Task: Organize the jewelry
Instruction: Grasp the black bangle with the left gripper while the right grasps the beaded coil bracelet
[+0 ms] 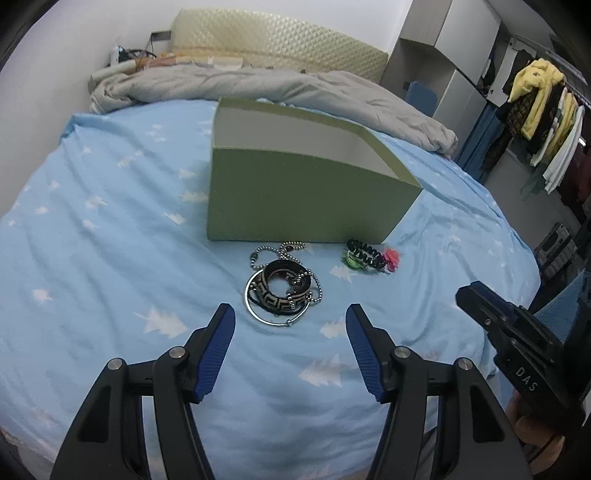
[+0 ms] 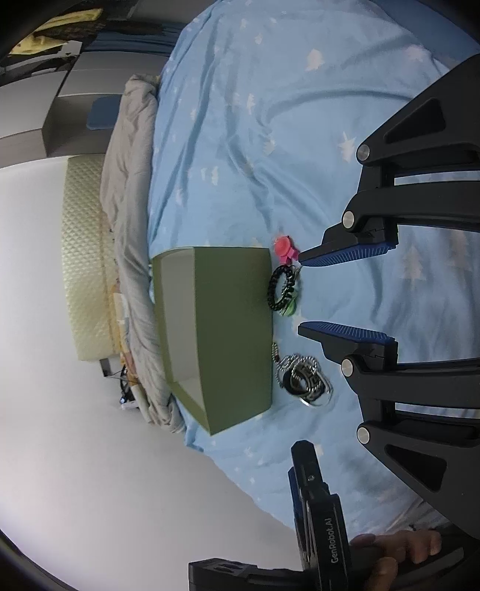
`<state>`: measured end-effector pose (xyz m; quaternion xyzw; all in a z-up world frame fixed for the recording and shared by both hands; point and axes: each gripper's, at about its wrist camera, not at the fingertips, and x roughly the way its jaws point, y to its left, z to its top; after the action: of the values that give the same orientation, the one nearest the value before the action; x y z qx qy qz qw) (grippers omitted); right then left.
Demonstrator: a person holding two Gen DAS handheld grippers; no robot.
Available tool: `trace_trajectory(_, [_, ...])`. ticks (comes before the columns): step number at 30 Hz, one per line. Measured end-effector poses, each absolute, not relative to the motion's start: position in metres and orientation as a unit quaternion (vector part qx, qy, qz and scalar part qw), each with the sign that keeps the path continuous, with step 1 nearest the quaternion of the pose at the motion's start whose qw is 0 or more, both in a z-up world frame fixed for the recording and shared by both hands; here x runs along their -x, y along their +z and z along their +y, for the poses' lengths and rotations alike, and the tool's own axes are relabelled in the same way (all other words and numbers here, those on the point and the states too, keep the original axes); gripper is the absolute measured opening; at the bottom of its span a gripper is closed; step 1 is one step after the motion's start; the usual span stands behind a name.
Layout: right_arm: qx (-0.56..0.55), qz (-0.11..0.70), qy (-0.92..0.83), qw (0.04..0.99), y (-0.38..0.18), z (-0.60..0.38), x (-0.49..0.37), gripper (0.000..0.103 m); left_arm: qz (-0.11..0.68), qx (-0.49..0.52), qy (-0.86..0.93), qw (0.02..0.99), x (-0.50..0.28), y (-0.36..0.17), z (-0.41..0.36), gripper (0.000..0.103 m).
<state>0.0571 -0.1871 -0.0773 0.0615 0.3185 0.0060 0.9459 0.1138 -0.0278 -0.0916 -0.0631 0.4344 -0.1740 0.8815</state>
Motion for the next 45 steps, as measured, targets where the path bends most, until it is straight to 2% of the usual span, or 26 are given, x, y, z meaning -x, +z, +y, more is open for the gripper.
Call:
trace_trajectory(2, [-0.062,0.324,0.007,0.944,-0.082,-0.188,-0.064,0.029,0.438,0.066,-0.176,0.879,-0.121,-0.098,-0.031,0.06])
trace_trajectory(4, [-0.061,0.332,0.009,0.941,-0.089,-0.188,-0.073,0.029,0.443,0.07,-0.176,0.876,-0.128,-0.104,-0.031,0.053])
trace_trajectory(6, [-0.057,0.337,0.015,0.94,-0.093,-0.187,-0.081,0.029,0.452,0.075,-0.175,0.872,-0.137,-0.114,-0.031,0.052])
trace_trajectory(8, [-0.056,0.342,0.018,0.938,-0.097,-0.187,-0.088,0.028,0.456,0.079,-0.175,0.869,-0.144,-0.12,-0.031,0.047])
trace_trajectory(12, [-0.056,0.36,0.016,0.931,-0.111,-0.189,-0.106,0.028,0.467,0.086,-0.174,0.863,-0.159,-0.133,-0.029,0.045])
trace_trajectory(14, [-0.056,0.365,0.015,0.929,-0.114,-0.189,-0.112,0.028,0.473,0.088,-0.174,0.859,-0.167,-0.14,-0.029,0.039])
trace_trajectory(18, [-0.059,0.366,0.011,0.929,-0.118,-0.194,-0.125,0.028,0.483,0.089,-0.175,0.853,-0.18,-0.151,-0.03,0.037])
trace_trajectory(24, [-0.075,0.384,0.002,0.92,-0.126,-0.202,-0.148,0.019,0.492,0.085,-0.185,0.847,-0.193,-0.162,-0.038,0.026])
trace_trajectory(28, [-0.09,0.396,0.0,0.914,-0.134,-0.206,-0.158,0.018,0.493,0.08,-0.186,0.846,-0.197,-0.166,-0.041,0.022])
trace_trajectory(32, [-0.095,0.408,0.001,0.908,-0.139,-0.207,-0.165,0.018,0.495,0.074,-0.183,0.846,-0.2,-0.168,-0.04,0.009])
trace_trajectory(36, [-0.111,0.426,0.002,0.898,-0.146,-0.209,-0.17,0.018,0.495,0.076,-0.183,0.846,-0.2,-0.168,-0.04,0.008])
trace_trajectory(40, [-0.1,0.419,-0.009,0.903,-0.141,-0.207,-0.168,0.009,0.493,0.082,-0.183,0.847,-0.199,-0.166,-0.039,0.006])
trace_trajectory(45, [-0.082,0.4,-0.013,0.913,-0.127,-0.202,-0.162,0.008,0.482,0.084,-0.189,0.851,-0.195,-0.154,-0.04,0.006])
